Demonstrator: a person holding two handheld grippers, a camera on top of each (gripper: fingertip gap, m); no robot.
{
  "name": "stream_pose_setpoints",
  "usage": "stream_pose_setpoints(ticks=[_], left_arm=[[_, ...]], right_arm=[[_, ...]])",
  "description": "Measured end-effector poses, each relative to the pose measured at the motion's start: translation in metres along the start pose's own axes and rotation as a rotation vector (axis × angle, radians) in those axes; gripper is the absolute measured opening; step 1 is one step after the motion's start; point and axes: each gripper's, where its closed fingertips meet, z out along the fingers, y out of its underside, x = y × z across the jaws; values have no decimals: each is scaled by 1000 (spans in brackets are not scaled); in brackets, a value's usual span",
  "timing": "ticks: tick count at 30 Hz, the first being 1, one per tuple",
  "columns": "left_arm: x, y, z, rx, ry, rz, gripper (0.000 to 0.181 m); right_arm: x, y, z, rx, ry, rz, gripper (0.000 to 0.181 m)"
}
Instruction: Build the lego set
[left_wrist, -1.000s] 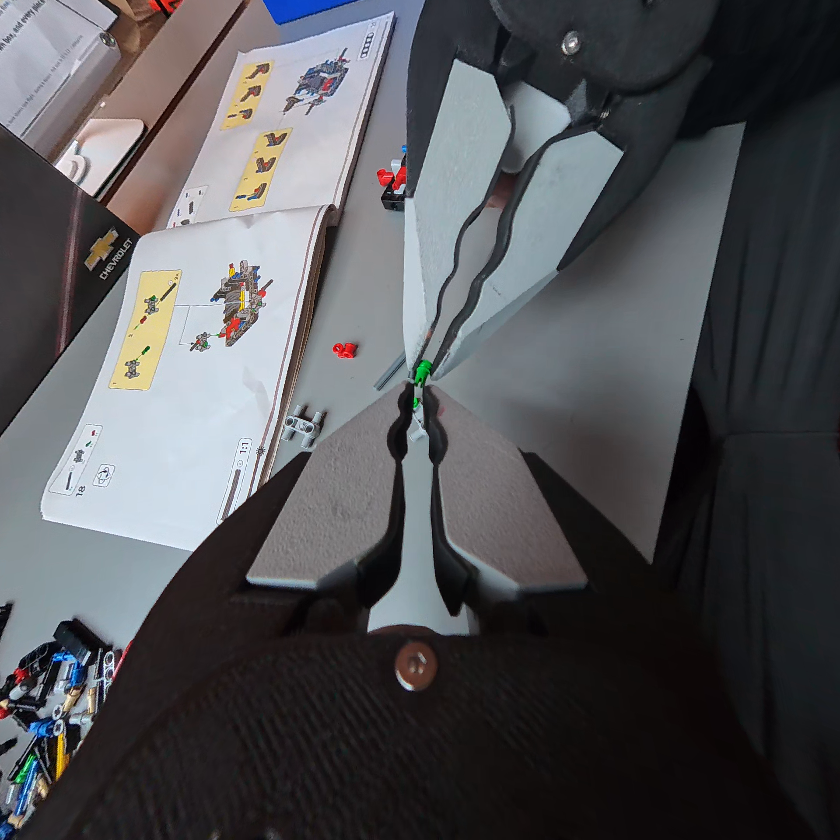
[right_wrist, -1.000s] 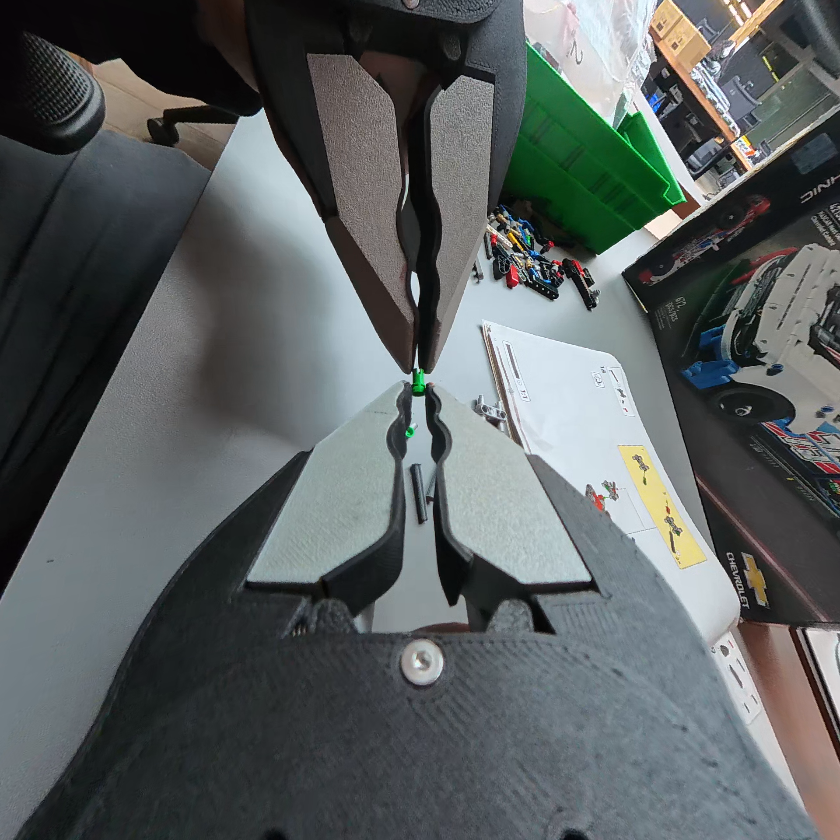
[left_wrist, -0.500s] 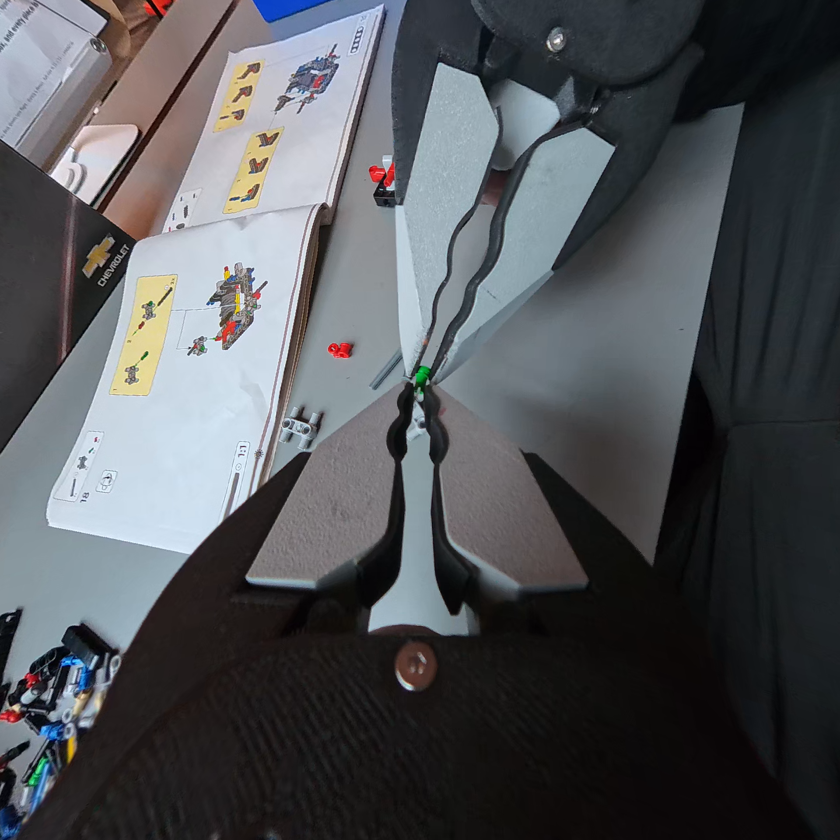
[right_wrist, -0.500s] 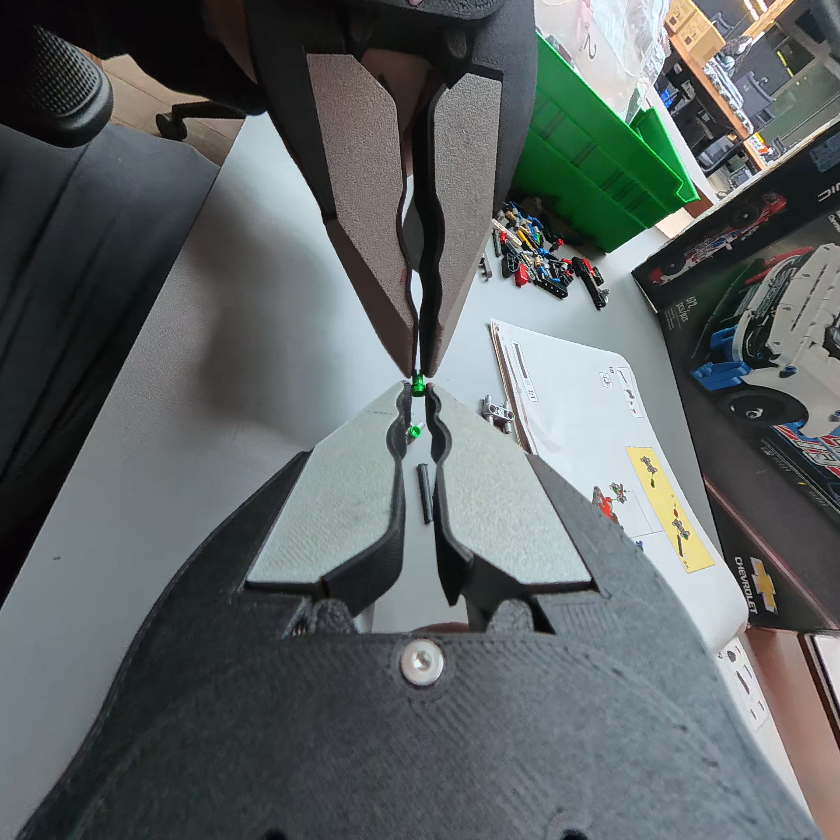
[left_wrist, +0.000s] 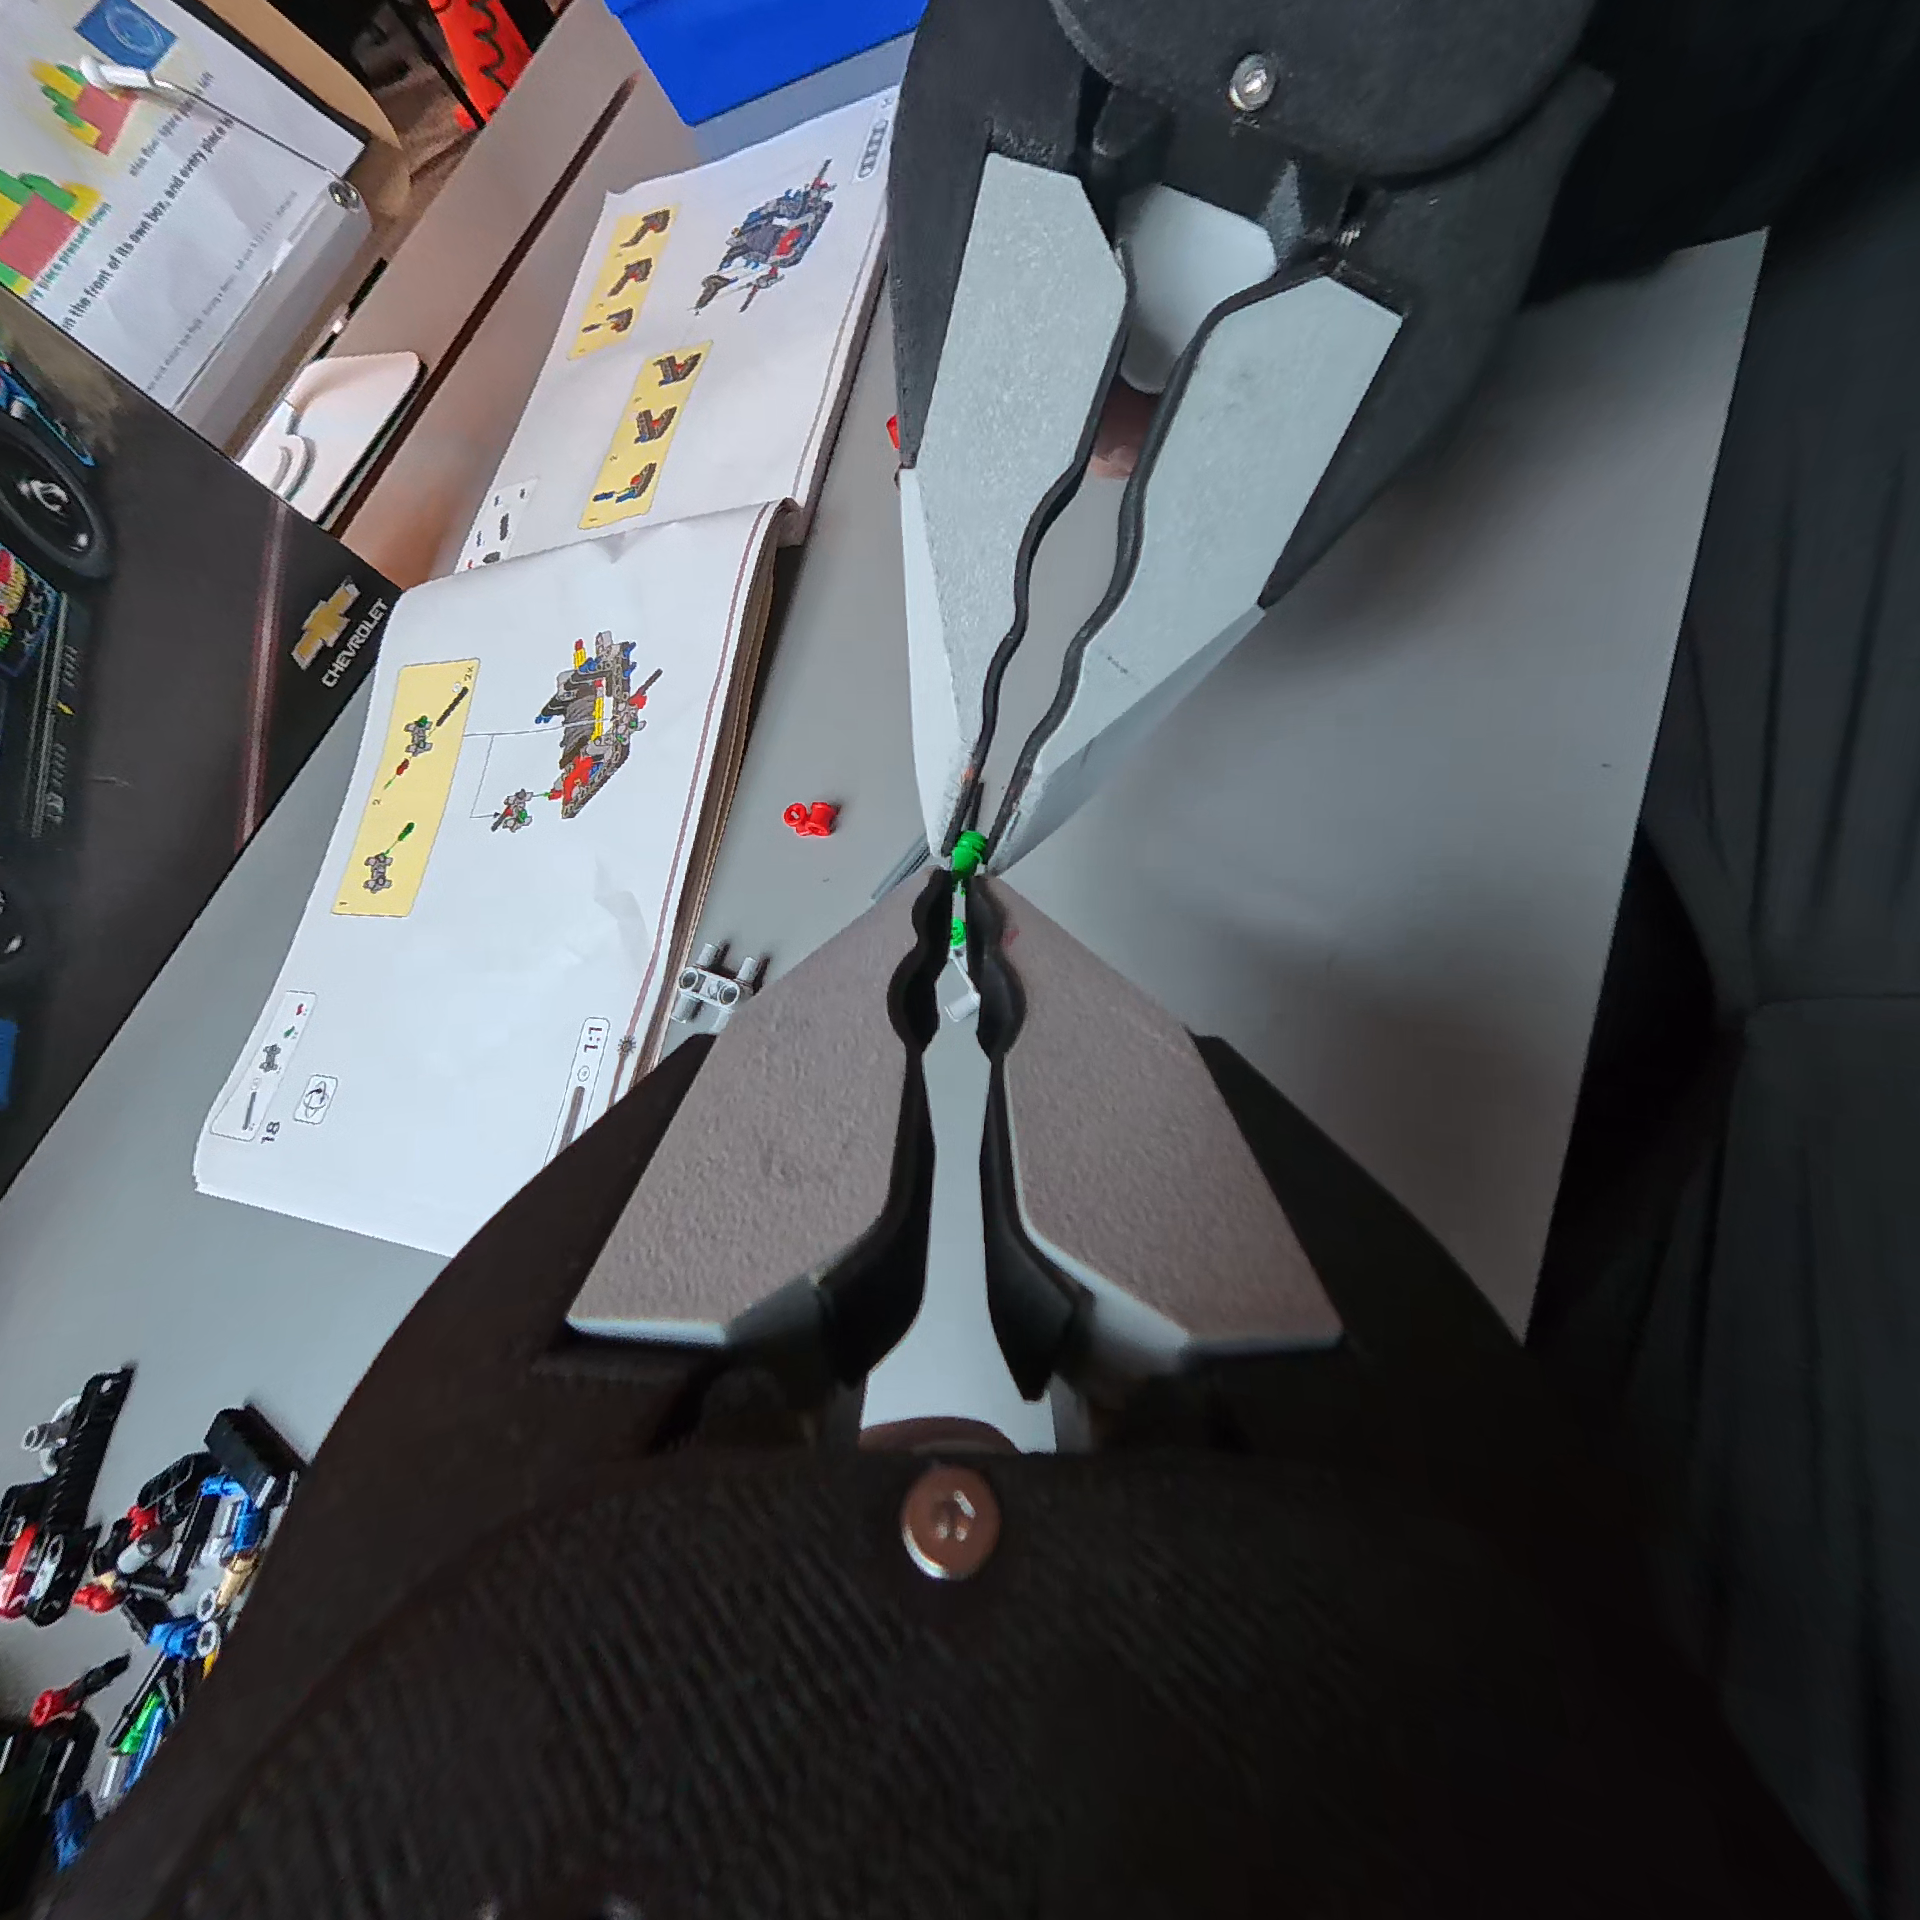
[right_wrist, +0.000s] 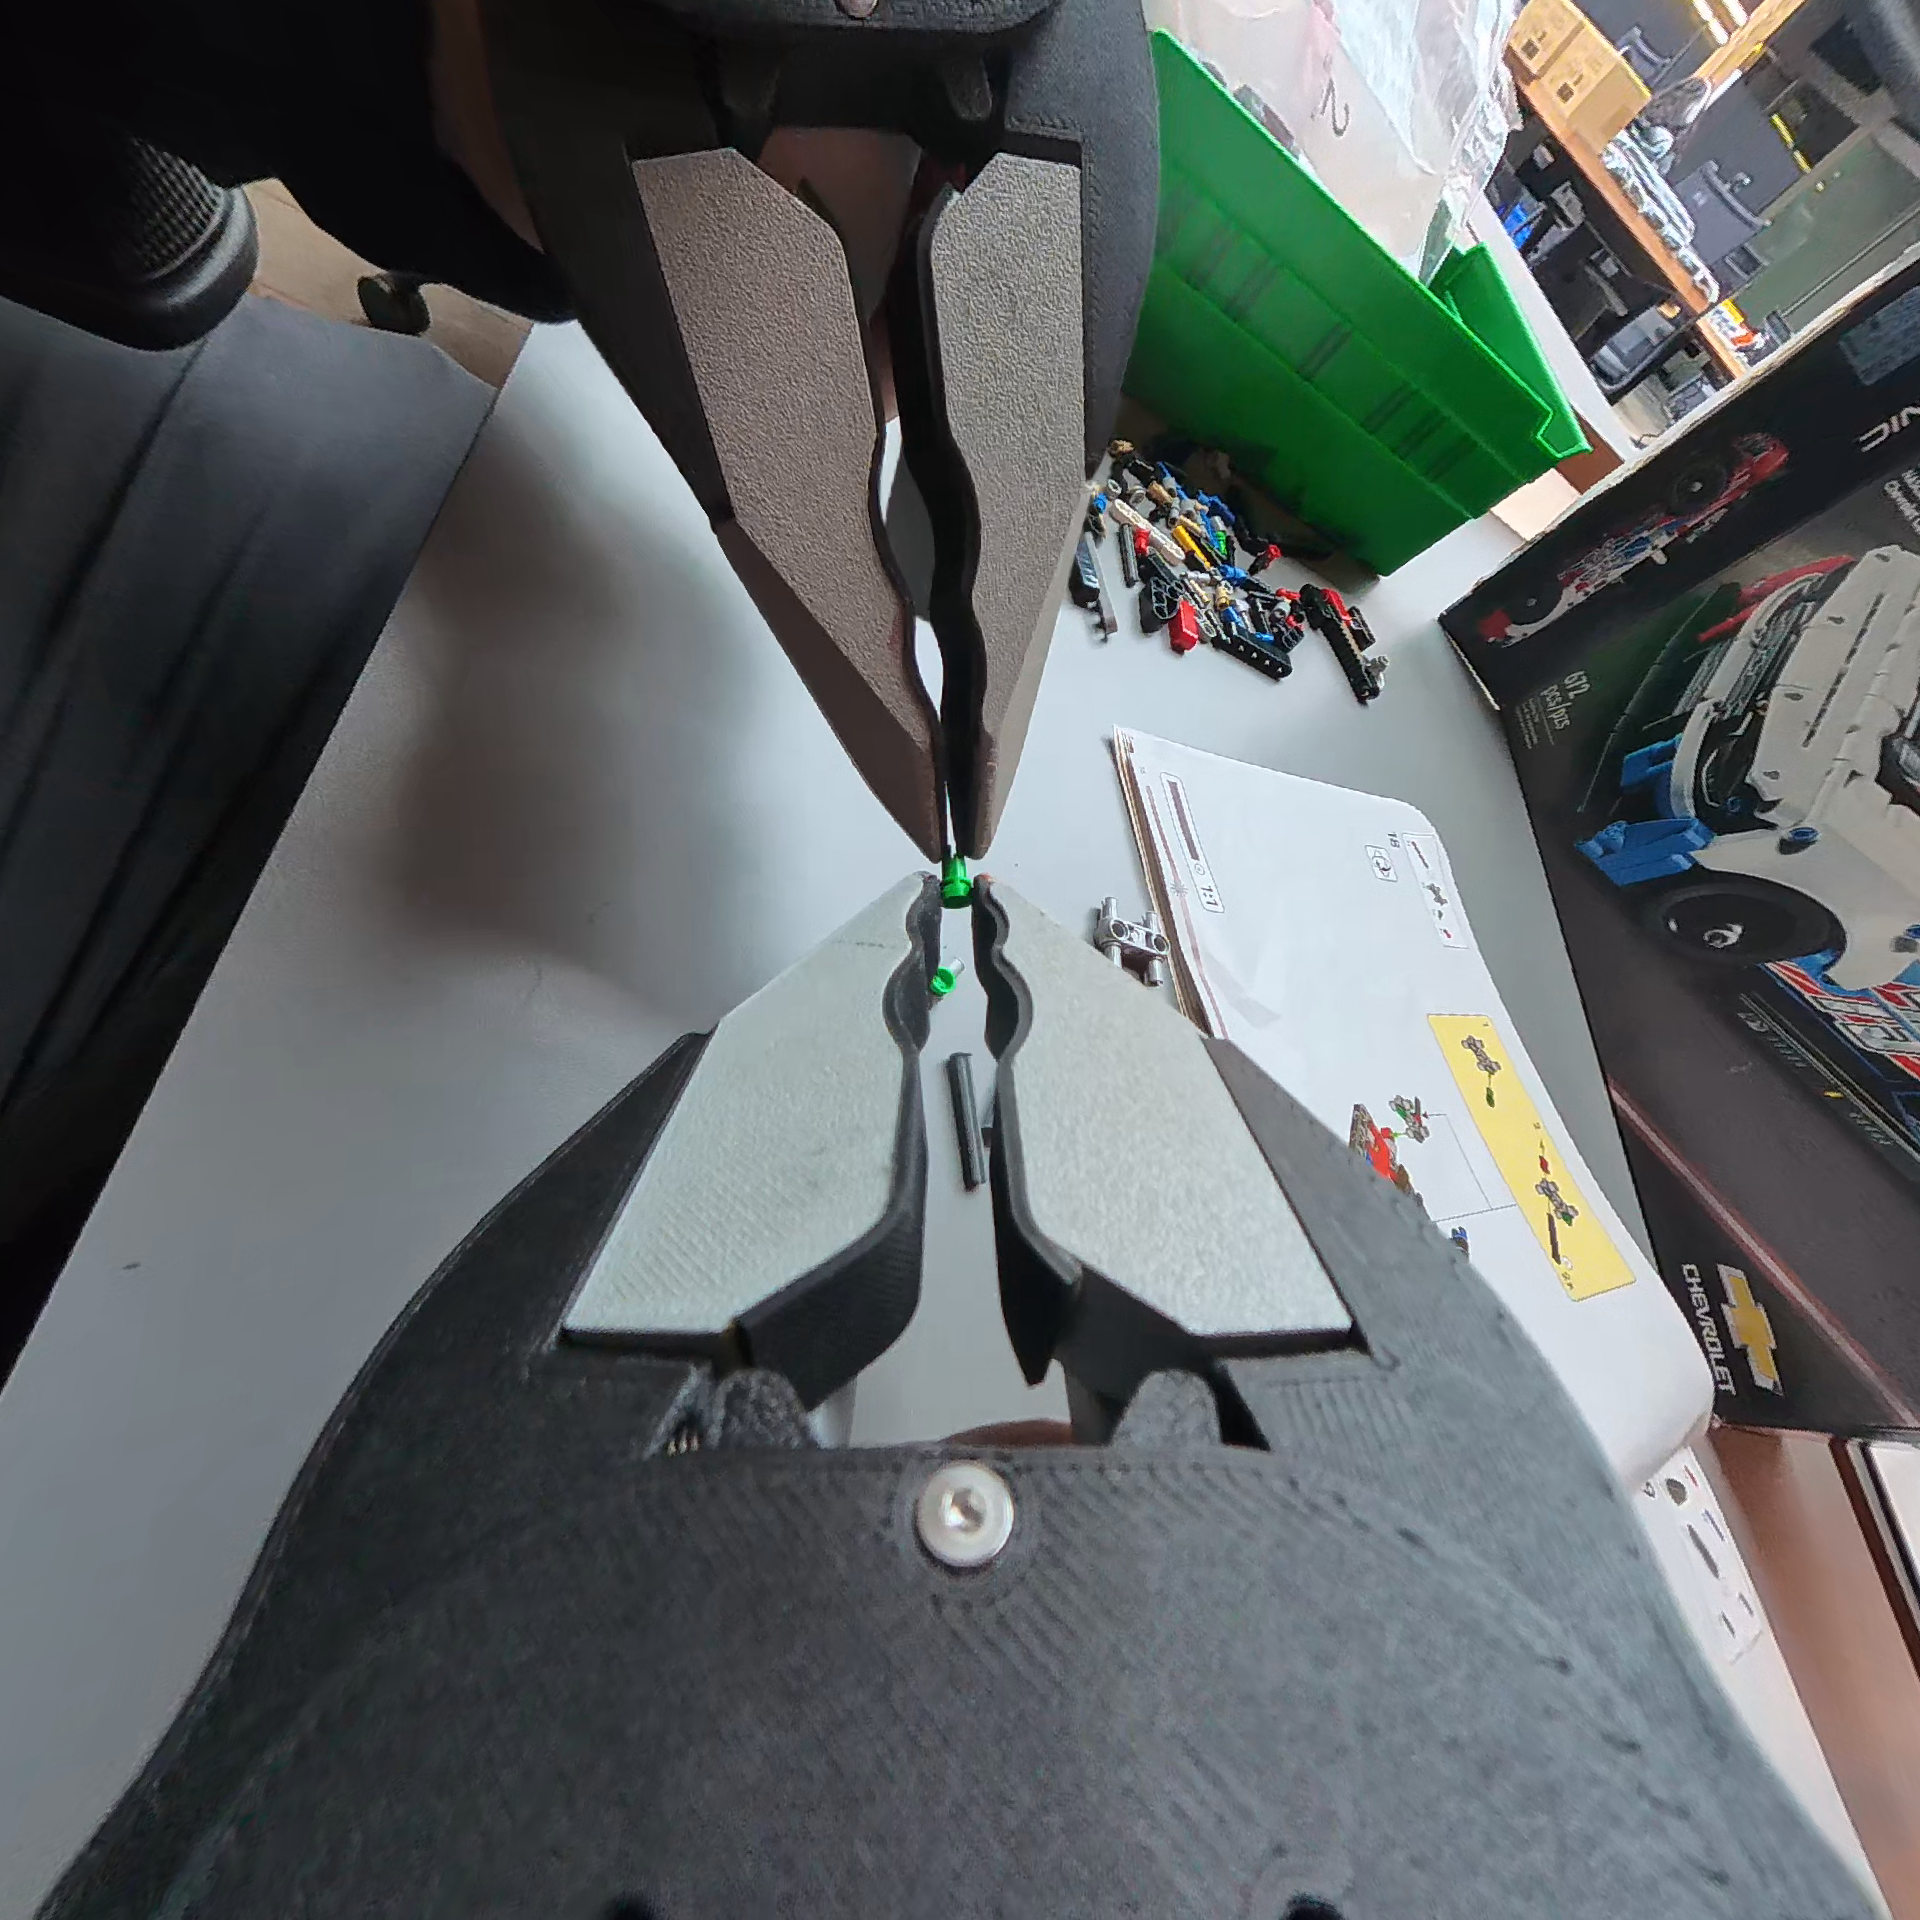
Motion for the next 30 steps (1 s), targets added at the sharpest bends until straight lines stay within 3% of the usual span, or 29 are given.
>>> stream_pose_setpoints(ticks=[30], left_arm=[[-3, -1, 4, -14, -102, 140, 2]], right_arm=[[3, -1, -3, 25, 11, -9, 3]])
